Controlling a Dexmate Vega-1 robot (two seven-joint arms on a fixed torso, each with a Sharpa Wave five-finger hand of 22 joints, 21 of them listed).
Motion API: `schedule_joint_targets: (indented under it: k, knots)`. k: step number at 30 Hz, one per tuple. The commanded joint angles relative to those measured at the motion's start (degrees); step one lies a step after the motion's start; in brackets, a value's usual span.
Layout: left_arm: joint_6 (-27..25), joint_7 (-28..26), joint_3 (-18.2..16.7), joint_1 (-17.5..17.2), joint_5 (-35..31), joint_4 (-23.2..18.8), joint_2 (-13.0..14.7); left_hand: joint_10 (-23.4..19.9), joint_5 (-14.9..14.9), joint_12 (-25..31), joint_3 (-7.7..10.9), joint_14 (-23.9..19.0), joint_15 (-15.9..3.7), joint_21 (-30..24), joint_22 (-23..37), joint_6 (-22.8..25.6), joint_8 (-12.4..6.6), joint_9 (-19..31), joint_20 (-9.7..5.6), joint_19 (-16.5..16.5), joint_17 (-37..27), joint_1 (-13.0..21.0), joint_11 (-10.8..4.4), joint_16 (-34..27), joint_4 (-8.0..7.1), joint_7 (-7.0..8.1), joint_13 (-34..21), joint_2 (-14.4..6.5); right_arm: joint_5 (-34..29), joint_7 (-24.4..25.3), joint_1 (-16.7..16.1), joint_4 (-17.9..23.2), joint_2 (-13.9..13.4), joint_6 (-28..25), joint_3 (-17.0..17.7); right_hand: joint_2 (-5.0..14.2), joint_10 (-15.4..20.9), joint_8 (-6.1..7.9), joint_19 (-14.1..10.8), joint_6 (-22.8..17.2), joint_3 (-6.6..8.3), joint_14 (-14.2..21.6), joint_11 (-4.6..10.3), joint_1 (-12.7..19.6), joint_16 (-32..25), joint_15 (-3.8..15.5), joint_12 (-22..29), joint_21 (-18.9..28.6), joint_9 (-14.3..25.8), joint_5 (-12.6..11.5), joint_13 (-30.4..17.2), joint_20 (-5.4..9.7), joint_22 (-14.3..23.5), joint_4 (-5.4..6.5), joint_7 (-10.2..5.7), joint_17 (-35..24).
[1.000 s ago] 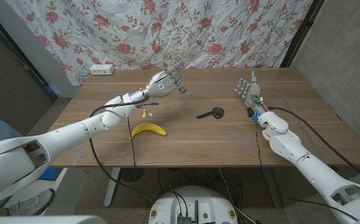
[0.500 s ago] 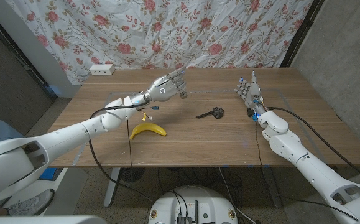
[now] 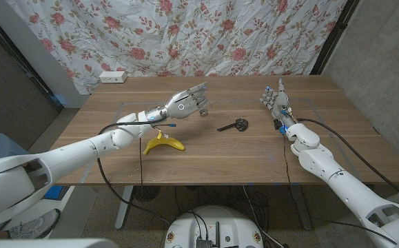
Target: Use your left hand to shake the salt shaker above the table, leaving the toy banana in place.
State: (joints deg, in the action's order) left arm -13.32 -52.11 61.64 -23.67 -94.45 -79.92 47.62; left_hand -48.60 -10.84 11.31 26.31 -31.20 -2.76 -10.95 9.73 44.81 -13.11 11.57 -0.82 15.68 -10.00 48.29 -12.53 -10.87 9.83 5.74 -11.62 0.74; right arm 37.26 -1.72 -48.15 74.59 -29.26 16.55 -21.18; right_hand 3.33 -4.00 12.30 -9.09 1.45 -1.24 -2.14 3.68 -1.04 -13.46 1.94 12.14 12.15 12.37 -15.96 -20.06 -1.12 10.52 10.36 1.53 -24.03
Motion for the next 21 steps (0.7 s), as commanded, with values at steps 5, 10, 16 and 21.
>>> schedule_joint_targets:
  k: [5,10,16,21]
  knots:
    - [1.98,-0.02,0.98,-0.96,-0.87,-0.67,0.57,-0.06,-0.55,0.33,-0.23,0.27,-8.56,0.21,0.11,0.04,-0.06,0.17,-0.02,-0.13,-0.09,0.17,-0.34,0.21,-0.05,0.11,-0.08,-0.67,0.01,0.03,-0.02,0.02,-0.02,0.0,0.01,5.86,-0.44,0.19,-0.49,0.11,-0.06,-0.4,-0.04,-0.03,-0.23,1.95,0.15,0.35,0.21,-0.33,-0.18,-0.03,0.3,0.32,0.53,-0.31]
    - [2.64,0.39,1.0,-1.27,-0.97,-1.33,0.99,0.01,-0.56,0.31,-0.28,0.32,-8.57,0.21,0.11,0.05,-0.04,0.17,0.01,-0.2,-0.09,0.23,-0.34,0.21,-0.04,0.06,-0.09,-0.76,0.01,0.02,-0.02,0.01,-0.02,0.0,0.01,5.86,-0.41,0.2,-0.5,0.1,-0.06,-0.39,0.02,-0.03,-0.24,1.97,0.17,0.36,0.21,-0.33,-0.18,-0.07,0.3,0.32,0.54,-0.31]
    - [2.53,0.7,0.74,-2.19,-1.06,-2.03,1.41,0.13,-0.56,0.28,-0.37,0.45,-8.55,0.2,0.11,-0.08,0.04,0.18,0.09,-0.24,-0.08,0.25,-0.34,0.25,-0.05,-0.03,-0.09,-0.82,0.01,0.03,-0.02,0.02,-0.02,0.0,0.0,5.86,-0.42,0.19,-0.5,0.11,-0.06,-0.36,0.0,-0.03,-0.25,1.82,0.16,0.36,0.21,-0.33,-0.18,-0.06,0.3,0.32,0.55,-0.31]
    - [2.62,0.66,0.32,-2.64,-1.0,-2.46,1.74,0.26,-0.55,0.25,-0.48,0.54,-8.52,0.18,0.11,-0.25,0.14,0.18,0.14,-0.25,-0.09,0.16,-0.32,0.25,-0.13,-0.05,-0.09,-0.92,0.01,0.03,-0.02,0.01,-0.02,0.0,0.0,5.86,-0.32,0.19,-0.47,0.11,-0.06,-0.41,0.05,-0.03,-0.22,1.97,0.2,0.35,0.21,-0.33,-0.18,-0.11,0.3,0.32,0.57,-0.31]
